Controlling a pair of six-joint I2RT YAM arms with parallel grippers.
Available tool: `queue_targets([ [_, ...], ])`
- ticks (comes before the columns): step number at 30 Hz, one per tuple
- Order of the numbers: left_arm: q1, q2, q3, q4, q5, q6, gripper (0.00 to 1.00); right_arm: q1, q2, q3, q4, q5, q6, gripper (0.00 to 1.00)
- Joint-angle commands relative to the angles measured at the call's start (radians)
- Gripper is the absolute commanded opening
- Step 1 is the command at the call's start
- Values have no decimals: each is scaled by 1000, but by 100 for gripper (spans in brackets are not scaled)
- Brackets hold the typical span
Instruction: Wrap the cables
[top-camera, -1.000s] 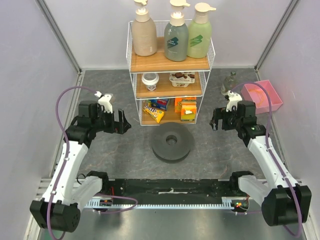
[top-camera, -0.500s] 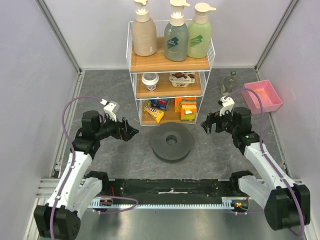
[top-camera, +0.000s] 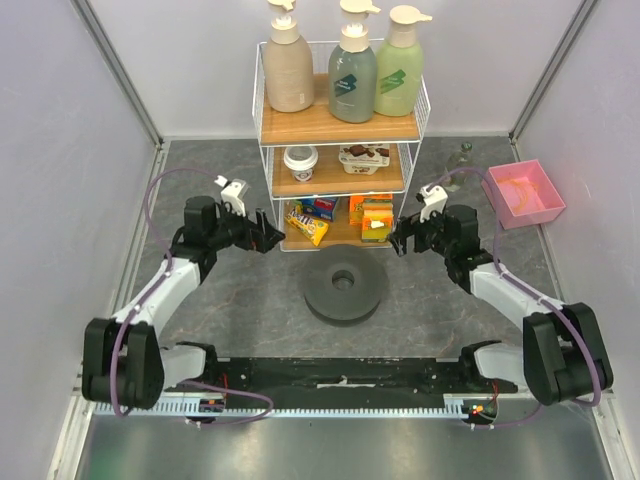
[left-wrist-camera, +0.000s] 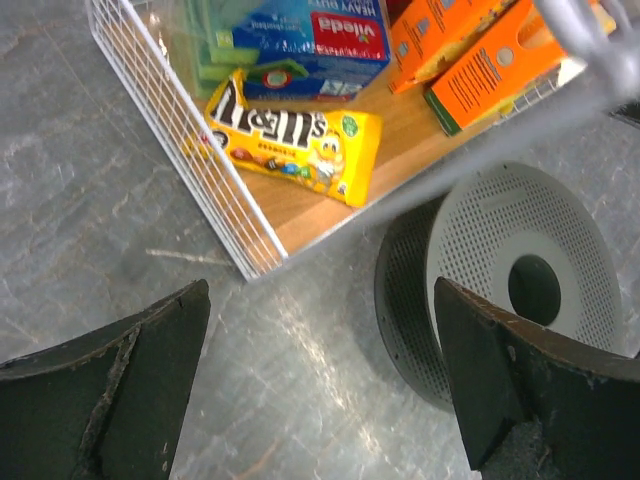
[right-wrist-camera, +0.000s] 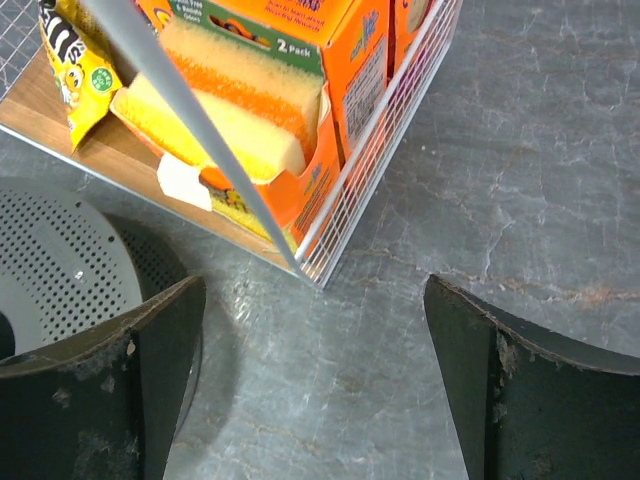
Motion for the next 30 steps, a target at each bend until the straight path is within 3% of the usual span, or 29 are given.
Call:
queue_targets([
  [1, -17, 89, 89, 162, -9, -26, 99, 4, 45, 56, 152, -1, -45, 99],
  [14, -24, 286, 205, 269, -53, -63, 96, 2, 194, 157, 232, 30, -70, 99],
  [30, -26, 502, 379, 331, -95, -84, 95, -64, 461, 407, 252, 25, -74, 99],
])
